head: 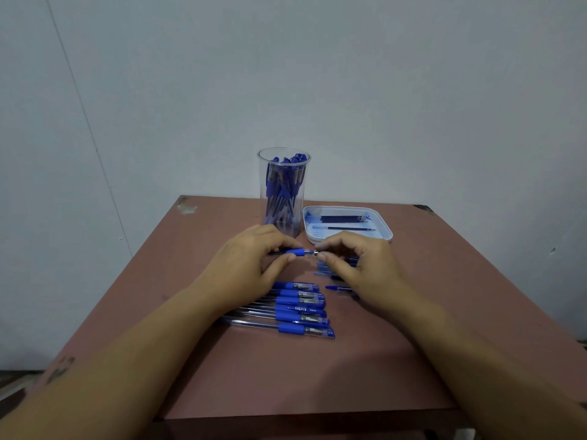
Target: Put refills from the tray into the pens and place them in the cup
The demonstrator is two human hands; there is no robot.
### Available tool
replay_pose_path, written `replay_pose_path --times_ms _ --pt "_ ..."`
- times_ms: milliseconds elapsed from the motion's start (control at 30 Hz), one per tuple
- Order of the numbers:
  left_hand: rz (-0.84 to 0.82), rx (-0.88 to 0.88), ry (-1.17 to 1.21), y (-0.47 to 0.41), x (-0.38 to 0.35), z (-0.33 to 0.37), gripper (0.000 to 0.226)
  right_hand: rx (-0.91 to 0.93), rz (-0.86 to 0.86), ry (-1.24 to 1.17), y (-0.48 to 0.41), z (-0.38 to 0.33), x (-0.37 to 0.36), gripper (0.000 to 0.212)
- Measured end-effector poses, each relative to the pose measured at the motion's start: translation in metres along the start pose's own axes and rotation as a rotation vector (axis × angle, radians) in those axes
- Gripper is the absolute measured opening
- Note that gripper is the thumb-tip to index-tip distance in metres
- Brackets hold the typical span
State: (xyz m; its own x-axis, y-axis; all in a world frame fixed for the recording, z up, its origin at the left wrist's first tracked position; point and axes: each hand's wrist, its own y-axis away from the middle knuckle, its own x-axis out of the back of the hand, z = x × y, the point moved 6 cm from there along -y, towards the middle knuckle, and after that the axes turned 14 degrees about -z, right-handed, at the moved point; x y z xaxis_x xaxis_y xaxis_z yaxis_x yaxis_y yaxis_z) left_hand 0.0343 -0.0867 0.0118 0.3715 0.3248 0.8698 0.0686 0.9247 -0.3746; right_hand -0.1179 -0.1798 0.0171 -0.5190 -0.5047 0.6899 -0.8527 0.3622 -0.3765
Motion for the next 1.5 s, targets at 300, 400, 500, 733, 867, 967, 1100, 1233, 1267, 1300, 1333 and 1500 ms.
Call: replay_pose_path --times_ms 300,400,500,733,867,967,1100,1233,1267,1300,1333,1500 --pt "0.000 -0.023 -0.013 0.0004 -0.0003 0.0037 0.019 0.042 -0.014 0.102 -0.0024 0.0035 -0.0034 0.015" --pt "0.005 -0.031 -0.007 0.0004 0.0002 0.0039 0.020 0.074 -0.017 0.160 -0.0031 0.0053 -0.0045 0.019" --pt "0.023 -0.036 -0.002 0.0001 0.0006 0.0038 0.019 0.068 0.002 0.205 -0.0027 0.0058 -0.0035 0.031" --pt "0.006 -0.033 -0.011 0.0006 -0.0001 0.0040 0.020 0.109 -0.003 0.255 -0.0045 0.0067 -0.0038 0.019" --pt "0.016 -0.034 -0.017 0.0004 -0.0002 0.0040 0.020 0.083 0.014 0.241 -0.0025 0.0068 -0.0036 0.032" --pt "0.005 -0.034 -0.019 0.0004 -0.0004 0.0043 0.021 0.105 0.002 0.296 -0.0041 0.0060 -0.0048 0.017" --pt "-0.002 -0.036 -0.033 -0.0001 -0.0016 0.0042 0.020 0.104 -0.007 0.292 -0.0036 0.0076 -0.0051 0.026" --pt "0.005 -0.037 -0.031 -0.0001 -0.0012 0.0049 0.020 0.106 0.023 0.313 -0.0019 0.0032 -0.0026 0.020" --pt "-0.001 -0.035 -0.031 -0.0001 -0.0014 0.0051 0.021 0.110 0.018 0.321 -0.0025 0.0030 -0.0029 0.015" --pt "-0.005 -0.034 -0.033 0.0000 -0.0016 0.0051 0.021 0.110 0.010 0.319 -0.0033 0.0034 -0.0034 0.012" --pt "-0.007 -0.035 -0.034 0.0001 -0.0017 0.0052 0.021 0.107 0.003 0.312 -0.0037 0.0042 -0.0037 0.016" --pt "-0.004 -0.036 -0.030 -0.0002 -0.0016 0.0052 0.021 0.091 0.014 0.315 -0.0006 0.0025 -0.0018 0.026"
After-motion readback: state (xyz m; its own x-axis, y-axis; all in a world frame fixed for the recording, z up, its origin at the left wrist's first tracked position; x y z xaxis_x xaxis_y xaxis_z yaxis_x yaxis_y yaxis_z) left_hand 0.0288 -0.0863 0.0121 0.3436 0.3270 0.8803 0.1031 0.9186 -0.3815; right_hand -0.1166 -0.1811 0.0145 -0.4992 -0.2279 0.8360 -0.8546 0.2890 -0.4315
